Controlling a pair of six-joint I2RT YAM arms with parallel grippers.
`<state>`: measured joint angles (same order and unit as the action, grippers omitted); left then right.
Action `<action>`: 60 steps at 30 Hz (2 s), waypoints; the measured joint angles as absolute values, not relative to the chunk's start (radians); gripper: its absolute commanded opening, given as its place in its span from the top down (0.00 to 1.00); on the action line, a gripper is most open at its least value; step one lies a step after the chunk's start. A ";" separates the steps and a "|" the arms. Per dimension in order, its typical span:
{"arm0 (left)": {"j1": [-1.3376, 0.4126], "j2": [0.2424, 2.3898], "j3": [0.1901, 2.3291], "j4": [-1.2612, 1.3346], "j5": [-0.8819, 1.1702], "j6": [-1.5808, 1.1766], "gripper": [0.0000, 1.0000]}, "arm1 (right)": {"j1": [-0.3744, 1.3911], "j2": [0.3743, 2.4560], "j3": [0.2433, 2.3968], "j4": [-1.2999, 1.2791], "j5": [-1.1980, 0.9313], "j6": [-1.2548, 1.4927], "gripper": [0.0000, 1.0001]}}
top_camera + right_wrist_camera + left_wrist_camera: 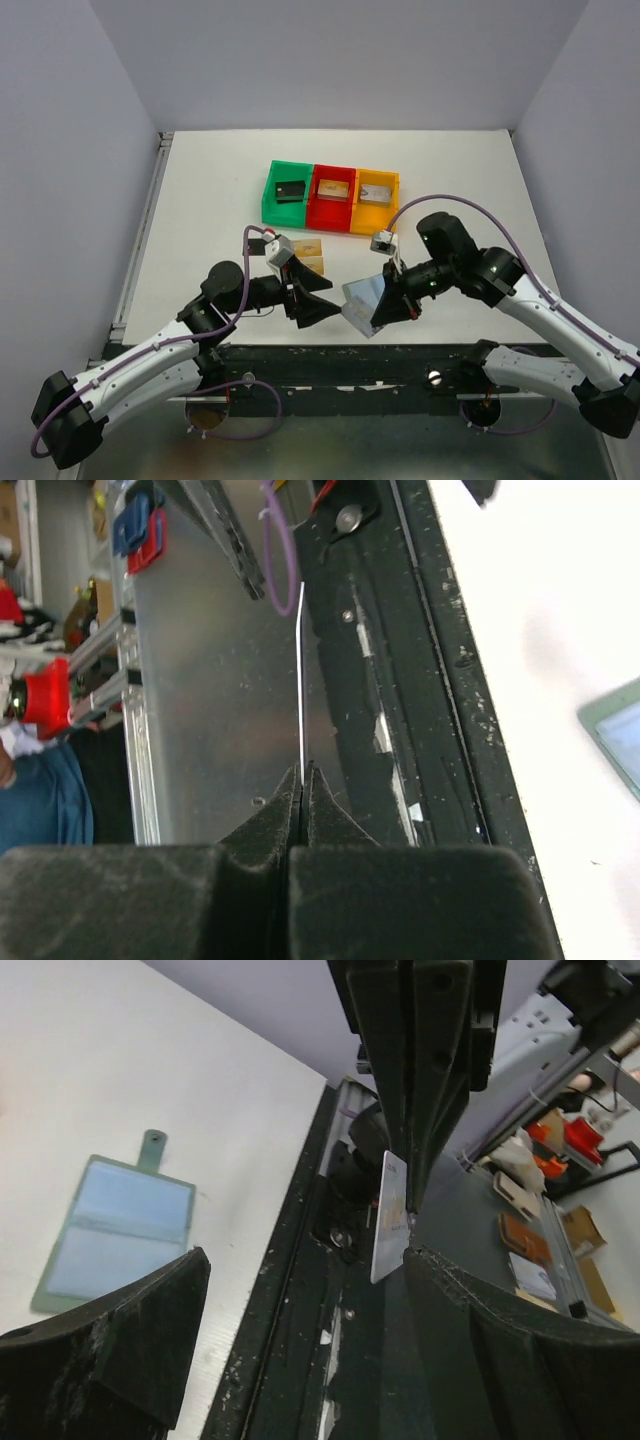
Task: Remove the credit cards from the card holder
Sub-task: Place the credit card at the center of the board.
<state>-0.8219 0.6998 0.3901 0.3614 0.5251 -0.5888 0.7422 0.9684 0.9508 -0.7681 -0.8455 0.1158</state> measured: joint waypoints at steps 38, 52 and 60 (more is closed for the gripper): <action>-0.833 0.740 0.385 0.476 0.725 -0.667 1.00 | 0.844 1.064 1.084 -0.801 -0.675 0.155 0.30; -0.785 0.460 0.140 0.603 0.343 -0.830 1.00 | 0.818 0.698 0.720 -0.287 -0.357 0.509 0.24; -0.785 0.432 0.128 0.699 0.329 -0.882 1.00 | 0.817 0.740 0.630 -0.131 -0.409 0.621 0.30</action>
